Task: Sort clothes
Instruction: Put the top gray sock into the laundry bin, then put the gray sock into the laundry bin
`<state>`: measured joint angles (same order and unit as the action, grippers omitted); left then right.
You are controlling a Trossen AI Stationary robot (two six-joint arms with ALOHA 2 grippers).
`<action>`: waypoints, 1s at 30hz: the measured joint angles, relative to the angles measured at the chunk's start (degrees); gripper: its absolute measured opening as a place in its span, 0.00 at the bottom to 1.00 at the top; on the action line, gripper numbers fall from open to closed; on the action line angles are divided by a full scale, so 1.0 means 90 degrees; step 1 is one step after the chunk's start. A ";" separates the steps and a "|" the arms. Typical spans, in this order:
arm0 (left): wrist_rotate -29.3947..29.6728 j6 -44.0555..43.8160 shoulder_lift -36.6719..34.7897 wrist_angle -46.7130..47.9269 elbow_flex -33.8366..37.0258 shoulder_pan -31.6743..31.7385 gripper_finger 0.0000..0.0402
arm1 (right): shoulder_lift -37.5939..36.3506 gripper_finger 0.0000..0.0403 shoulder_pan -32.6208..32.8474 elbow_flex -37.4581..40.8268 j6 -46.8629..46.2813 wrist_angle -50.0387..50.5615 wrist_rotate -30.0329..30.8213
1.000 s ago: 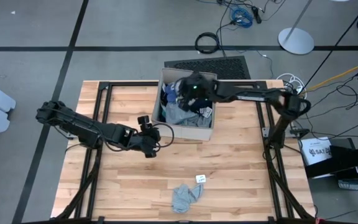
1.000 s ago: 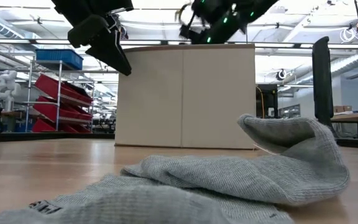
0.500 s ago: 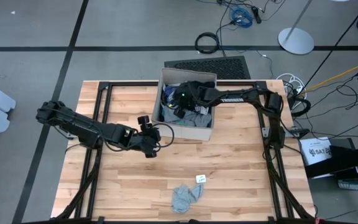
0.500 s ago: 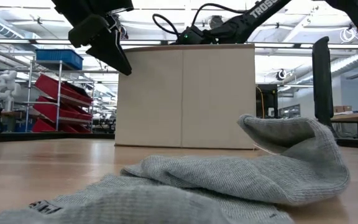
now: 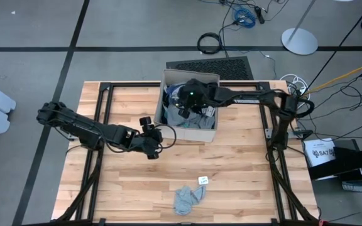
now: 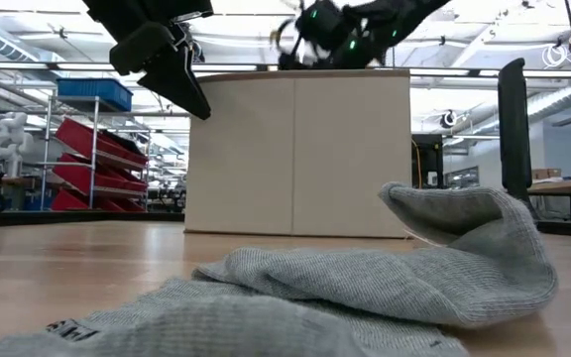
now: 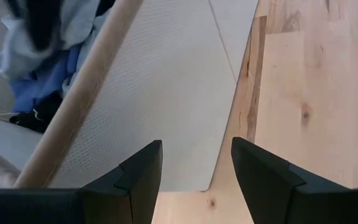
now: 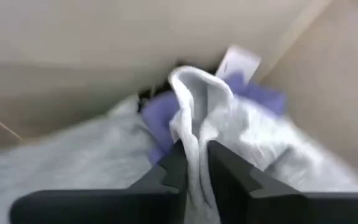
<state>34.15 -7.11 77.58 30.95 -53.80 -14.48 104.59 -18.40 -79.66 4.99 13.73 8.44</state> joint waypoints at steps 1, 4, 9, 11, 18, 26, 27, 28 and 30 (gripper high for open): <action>0.0000 0.0000 0.0000 -0.0008 -0.0001 0.0000 0.51 | -0.0131 0.15 0.0024 0.0000 0.0075 -0.0001 0.0011; 0.0000 0.0000 0.0000 -0.0006 -0.0001 0.0000 0.51 | -0.0502 0.25 0.0103 0.0000 0.0346 -0.0018 0.0038; -0.0114 -0.0002 0.0000 -0.0006 -0.0001 0.0000 0.51 | -0.1124 0.41 0.0245 -0.0009 0.0489 0.0007 0.0240; -0.0168 0.0000 0.0000 -0.0004 -0.0001 0.0000 0.51 | -0.1357 0.47 0.0296 -0.0016 0.0393 0.0056 0.0326; -0.0311 -0.0010 0.0000 -0.0045 -0.0001 0.0000 0.51 | -0.2096 0.55 0.0505 -0.0024 0.0155 0.0487 0.0381; -0.1521 -0.0011 0.0000 -0.0577 -0.0003 0.0000 0.51 | -0.2532 0.56 0.0940 -0.0032 -0.0388 0.1468 0.0363; -0.1770 -0.0009 0.0000 -0.0691 -0.0003 0.0000 0.51 | -0.2557 0.56 0.1011 -0.0032 -0.0398 0.1624 0.0361; -0.2051 -0.0010 0.0000 -0.0827 -0.0003 0.0000 0.51 | -0.2577 0.56 0.1086 -0.0032 -0.0431 0.1818 0.0359; -0.2696 -0.0007 0.0002 -0.1140 -0.0003 0.0000 0.51 | -0.2586 0.56 0.1252 -0.0032 -0.0497 0.2184 0.0358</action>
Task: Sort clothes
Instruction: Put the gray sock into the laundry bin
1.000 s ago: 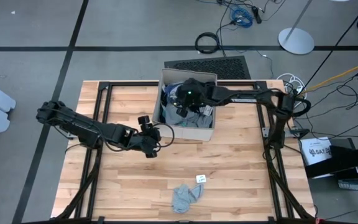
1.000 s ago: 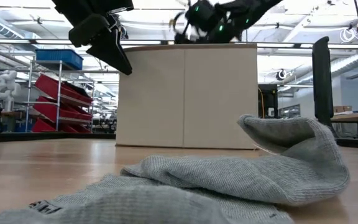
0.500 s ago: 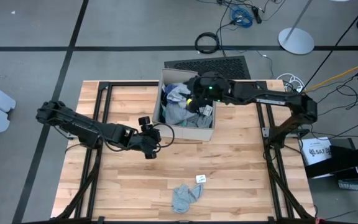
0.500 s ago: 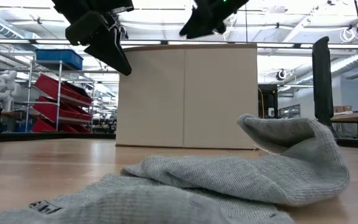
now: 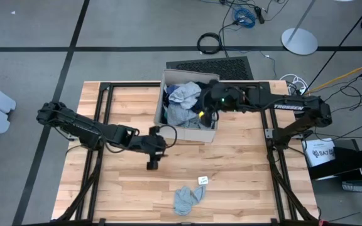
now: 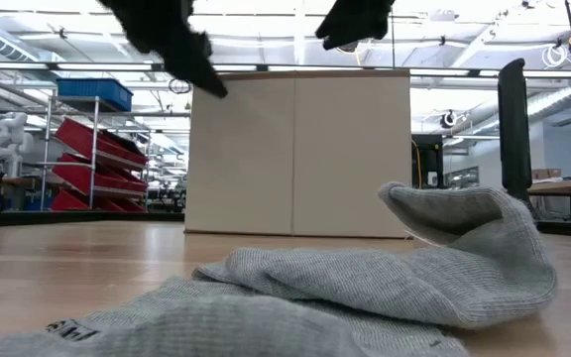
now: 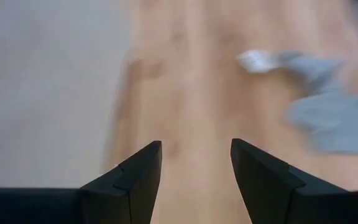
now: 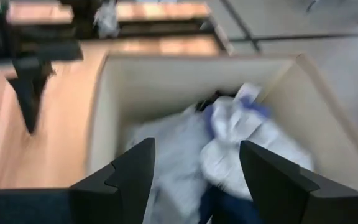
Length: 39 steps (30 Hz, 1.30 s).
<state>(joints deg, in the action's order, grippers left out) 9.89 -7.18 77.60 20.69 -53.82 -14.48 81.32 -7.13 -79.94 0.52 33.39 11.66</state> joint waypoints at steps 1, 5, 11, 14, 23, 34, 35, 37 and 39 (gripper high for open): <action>-0.0346 0.0001 0.0022 -0.0239 0.0000 0.0000 0.51 | 0.0000 0.56 0.0081 0.0000 -0.0030 0.0193 0.0000; -0.1379 0.0066 0.0214 -0.1186 0.0000 -0.0032 0.51 | 0.0034 0.56 0.0399 0.0000 -0.0200 0.0822 -0.0002; -0.1716 0.0005 0.0893 -0.2243 -0.0005 -0.0073 0.51 | 0.0033 0.56 0.0876 0.0000 -0.0953 0.1260 0.0056; -0.2365 -0.0004 0.1359 -0.2756 -0.0006 -0.0067 0.51 | 0.0000 0.56 0.1098 0.0000 -0.0883 0.1262 0.0077; -0.3798 -0.0674 0.3125 -0.2855 -0.1358 -0.0058 0.51 | -0.0345 0.56 0.1293 0.0000 -0.1193 0.1377 0.0394; -0.4097 -0.2215 0.4846 -0.0736 -0.3391 0.0083 0.51 | -0.0426 0.56 0.1347 -0.0002 -0.1274 0.1399 0.0381; -0.4148 -0.2189 0.4939 -0.0740 -0.3466 0.0078 0.51 | -0.0427 0.56 0.1347 -0.0002 -0.1274 0.1402 0.0379; -0.4344 -0.2170 0.5078 -0.0738 -0.3566 0.0075 0.51 | -0.0427 0.56 0.1347 -0.0002 -0.1283 0.1404 0.0381; -0.4458 -0.2171 0.5143 -0.0713 -0.3602 0.0065 0.51 | -0.0429 0.56 0.1347 -0.0002 -0.1292 0.1402 0.0381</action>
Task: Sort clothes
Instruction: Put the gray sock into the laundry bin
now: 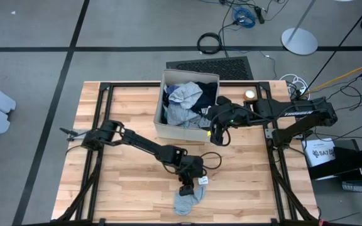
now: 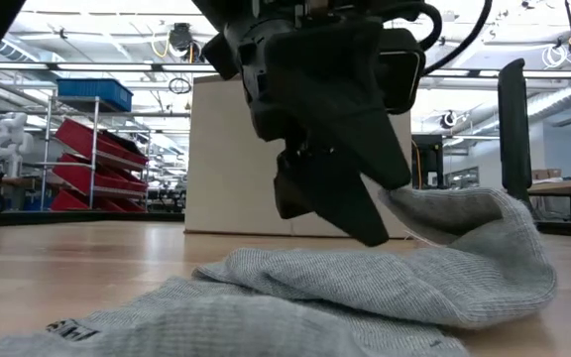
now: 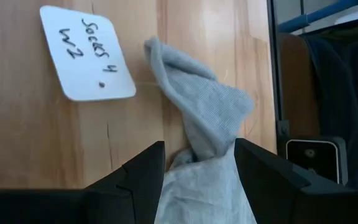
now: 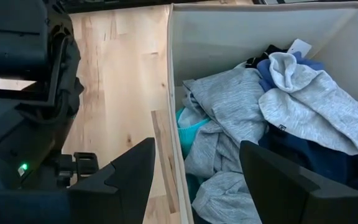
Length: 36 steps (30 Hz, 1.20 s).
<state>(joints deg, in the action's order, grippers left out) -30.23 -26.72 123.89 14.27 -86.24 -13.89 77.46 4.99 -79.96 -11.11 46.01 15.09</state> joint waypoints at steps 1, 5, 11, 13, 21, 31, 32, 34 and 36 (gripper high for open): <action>-0.0001 0.0001 0.0002 0.0025 -0.0002 0.0000 0.51 | 0.0002 0.56 0.0000 0.0000 -0.0001 0.0005 0.0000; -0.0001 0.0010 -0.0012 -0.0029 -0.0014 0.0005 0.51 | -0.0001 0.56 0.0000 0.0000 -0.0008 0.0023 0.0002; 0.0002 0.0005 -0.0012 -0.0047 -0.0014 0.0005 0.51 | -0.0001 0.56 0.0000 0.0000 -0.0008 0.0021 0.0001; 0.0004 0.0010 -0.0012 -0.0058 -0.0014 0.0005 0.51 | -0.0001 0.56 0.0000 0.0000 -0.0008 0.0021 0.0002; 0.0036 0.0304 -0.0012 -0.0202 -0.0014 0.0005 0.42 | -0.0001 0.56 0.0000 0.0000 -0.0006 0.0019 0.0005; 0.0048 0.0405 -0.0012 -0.0198 -0.0014 0.0005 0.26 | -0.0001 0.56 0.0000 0.0000 -0.0003 0.0019 0.0005; 0.0048 0.0408 -0.0012 -0.0198 -0.0014 0.0005 0.26 | -0.0001 0.56 0.0000 0.0000 -0.0003 0.0019 0.0005; 0.0048 0.0407 -0.0012 -0.0196 -0.0014 0.0005 0.26 | -0.0001 0.56 0.0000 0.0000 -0.0003 0.0019 0.0005; 0.0044 0.0407 -0.0012 -0.0190 -0.0014 0.0005 0.26 | -0.0001 0.56 0.0000 0.0000 -0.0003 0.0018 0.0005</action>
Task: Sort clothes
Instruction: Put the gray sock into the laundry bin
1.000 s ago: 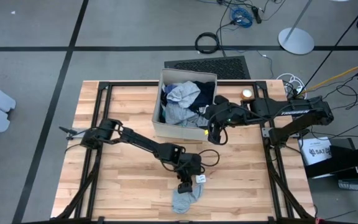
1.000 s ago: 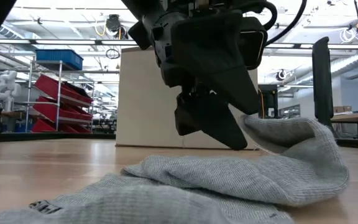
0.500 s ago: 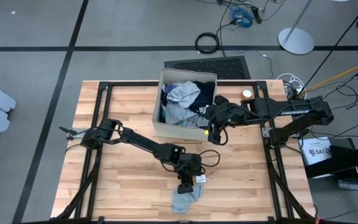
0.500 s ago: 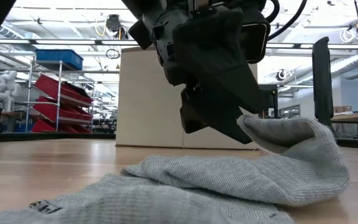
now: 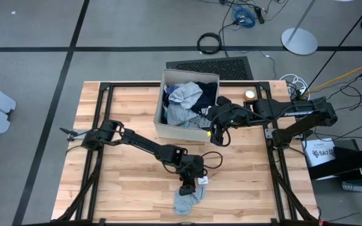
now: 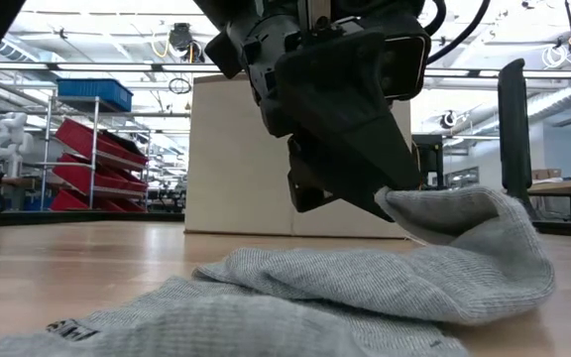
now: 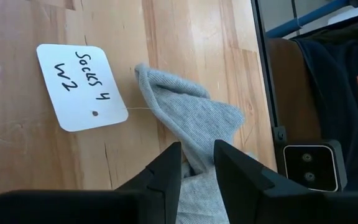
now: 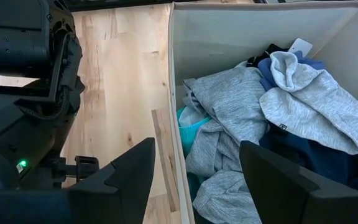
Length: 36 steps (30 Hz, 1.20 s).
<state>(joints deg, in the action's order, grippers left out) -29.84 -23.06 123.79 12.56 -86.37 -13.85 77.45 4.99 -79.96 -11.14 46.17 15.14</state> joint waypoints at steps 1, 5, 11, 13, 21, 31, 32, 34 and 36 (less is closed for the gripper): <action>-0.0004 0.0024 0.0000 0.0001 0.0000 0.0000 0.25 | 0.0000 0.56 0.0000 0.0000 0.0000 -0.0001 0.0001; -0.0015 0.0497 -0.0002 0.0061 0.0002 0.0000 0.19 | 0.0000 0.56 0.0000 0.0000 0.0000 -0.0002 0.0001; -0.0068 0.1113 -0.0007 0.0077 0.0002 0.0007 0.02 | 0.0000 0.56 0.0000 0.0000 0.0002 -0.0002 0.0002; -0.0092 0.1300 -0.0077 0.0390 -0.0055 0.0040 0.02 | 0.0000 0.56 0.0000 0.0000 0.0002 -0.0002 0.0002; 0.1062 0.2295 -0.0967 0.1139 -0.0321 0.0015 0.01 | 0.0000 0.56 -0.0001 0.0000 0.0079 0.0002 0.0002; 0.3439 0.2504 -0.2611 0.2288 -0.0163 -0.0431 0.00 | 0.0000 0.56 0.0209 0.0000 0.0171 0.0527 -0.0001; 0.3715 0.2496 -0.2720 0.2441 -0.0163 -0.0488 0.00 | 0.0000 0.56 0.0268 0.0000 0.0171 0.0572 -0.0013; 0.4186 0.2473 -0.2857 0.2625 -0.0158 -0.0561 0.00 | 0.0021 0.56 0.0399 0.0000 0.0168 0.0592 -0.0017; 0.4493 0.2457 -0.2988 0.2660 -0.0153 -0.0573 0.00 | 0.0050 0.56 0.0518 0.0000 0.0182 0.0590 -0.0026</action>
<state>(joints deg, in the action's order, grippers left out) 10.60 -0.95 96.90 36.50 -87.75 -19.00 77.90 9.65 -79.96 -9.50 51.48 14.90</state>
